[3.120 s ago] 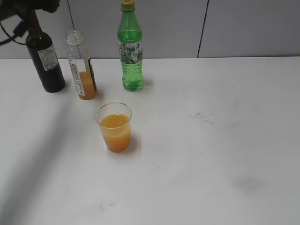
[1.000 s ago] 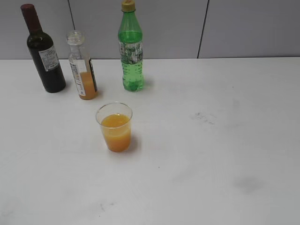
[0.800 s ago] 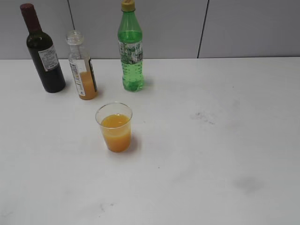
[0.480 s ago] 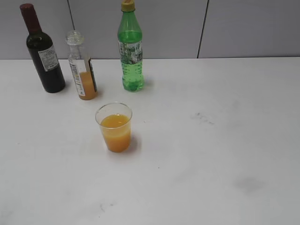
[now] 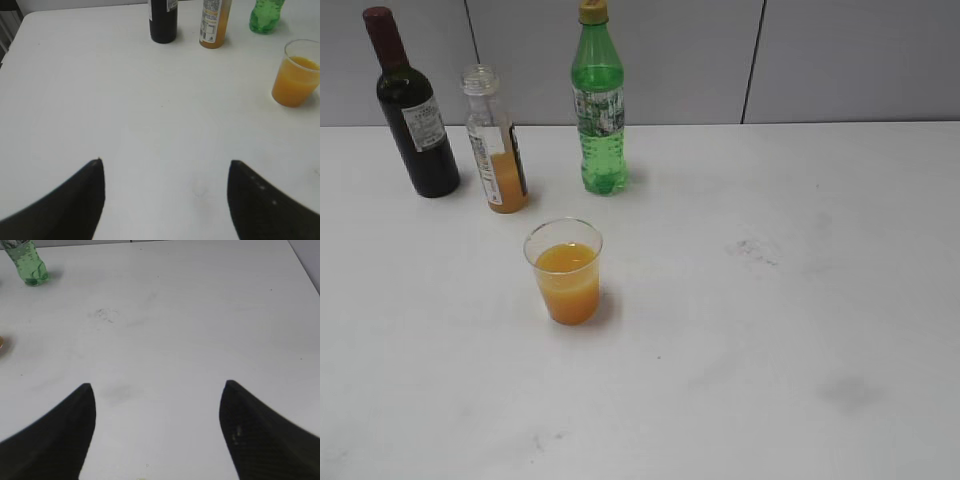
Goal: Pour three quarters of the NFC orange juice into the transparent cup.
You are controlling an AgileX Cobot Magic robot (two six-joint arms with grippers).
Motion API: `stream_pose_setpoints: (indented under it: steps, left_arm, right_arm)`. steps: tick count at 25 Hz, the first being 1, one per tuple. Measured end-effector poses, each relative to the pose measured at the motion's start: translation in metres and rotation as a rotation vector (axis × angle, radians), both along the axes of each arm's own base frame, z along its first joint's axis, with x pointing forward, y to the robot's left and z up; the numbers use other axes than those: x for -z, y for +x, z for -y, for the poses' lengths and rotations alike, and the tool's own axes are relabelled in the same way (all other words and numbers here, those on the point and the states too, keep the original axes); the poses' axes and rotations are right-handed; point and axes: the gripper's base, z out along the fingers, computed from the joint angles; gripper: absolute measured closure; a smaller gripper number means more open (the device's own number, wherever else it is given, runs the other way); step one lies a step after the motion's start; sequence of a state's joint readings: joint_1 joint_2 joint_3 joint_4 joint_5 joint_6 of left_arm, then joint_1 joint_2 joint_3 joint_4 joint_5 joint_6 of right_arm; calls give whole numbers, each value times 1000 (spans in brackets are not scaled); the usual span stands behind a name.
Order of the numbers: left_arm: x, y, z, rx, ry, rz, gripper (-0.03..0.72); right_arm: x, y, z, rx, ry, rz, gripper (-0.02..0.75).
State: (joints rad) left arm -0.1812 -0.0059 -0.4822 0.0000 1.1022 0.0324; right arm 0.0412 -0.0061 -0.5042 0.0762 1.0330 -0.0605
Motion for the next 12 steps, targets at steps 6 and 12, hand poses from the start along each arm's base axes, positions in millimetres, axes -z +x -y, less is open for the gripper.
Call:
stream_pose_setpoints:
  steps: [6, 12]
  left_arm:
    - [0, 0, 0, 0, 0, 0, 104]
    - [0, 0, 0, -5, 0, 0, 104]
  right_arm:
    - [0, 0, 0, 0, 0, 0, 147]
    - [0, 0, 0, 0, 0, 0, 147]
